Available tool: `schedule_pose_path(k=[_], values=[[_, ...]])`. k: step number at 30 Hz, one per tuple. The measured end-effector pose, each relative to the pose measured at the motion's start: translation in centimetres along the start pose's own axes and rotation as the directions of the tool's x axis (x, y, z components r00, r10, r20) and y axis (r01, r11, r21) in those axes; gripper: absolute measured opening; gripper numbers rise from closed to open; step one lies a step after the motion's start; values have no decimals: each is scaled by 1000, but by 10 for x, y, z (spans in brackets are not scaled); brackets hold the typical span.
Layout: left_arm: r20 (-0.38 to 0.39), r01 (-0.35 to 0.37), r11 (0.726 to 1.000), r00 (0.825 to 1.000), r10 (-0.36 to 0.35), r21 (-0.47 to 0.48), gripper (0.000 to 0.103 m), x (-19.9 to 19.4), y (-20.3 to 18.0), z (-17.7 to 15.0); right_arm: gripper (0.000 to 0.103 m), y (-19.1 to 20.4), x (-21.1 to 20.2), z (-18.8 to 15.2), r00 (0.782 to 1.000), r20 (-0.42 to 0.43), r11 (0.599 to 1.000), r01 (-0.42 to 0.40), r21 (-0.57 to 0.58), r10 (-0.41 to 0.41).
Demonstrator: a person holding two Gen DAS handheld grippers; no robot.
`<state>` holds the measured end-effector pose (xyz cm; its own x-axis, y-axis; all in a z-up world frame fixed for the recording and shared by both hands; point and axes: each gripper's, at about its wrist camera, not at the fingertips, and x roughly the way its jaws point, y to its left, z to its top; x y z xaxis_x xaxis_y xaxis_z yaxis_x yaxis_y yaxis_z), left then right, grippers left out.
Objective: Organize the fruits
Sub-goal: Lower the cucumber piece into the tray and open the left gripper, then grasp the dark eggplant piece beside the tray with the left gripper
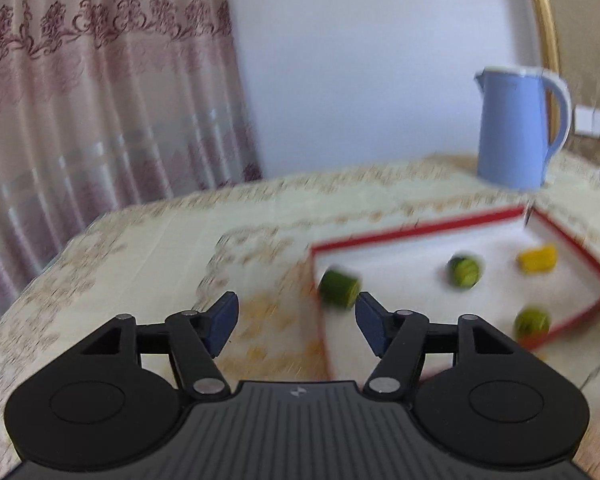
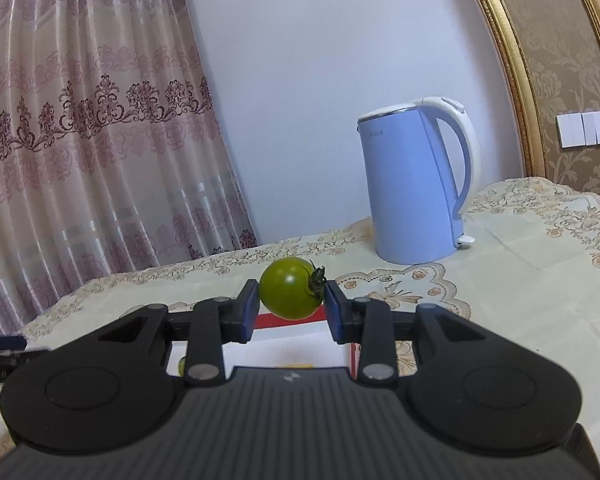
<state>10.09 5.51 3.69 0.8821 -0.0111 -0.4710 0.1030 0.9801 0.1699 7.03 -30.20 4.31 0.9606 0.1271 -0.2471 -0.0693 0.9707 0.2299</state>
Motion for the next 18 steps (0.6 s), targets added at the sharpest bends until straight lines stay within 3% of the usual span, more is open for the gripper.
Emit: schedule_pose_path(k=[4, 18], values=[[-44, 8, 999, 999, -10, -39, 64, -6, 9, -13, 33, 7, -12, 2, 1000, -1, 1000, -9, -25, 9], [-40, 28, 997, 999, -31, -66, 71, -37, 16, -33, 33, 32, -29, -5, 996, -78, 995, -45, -84, 39]])
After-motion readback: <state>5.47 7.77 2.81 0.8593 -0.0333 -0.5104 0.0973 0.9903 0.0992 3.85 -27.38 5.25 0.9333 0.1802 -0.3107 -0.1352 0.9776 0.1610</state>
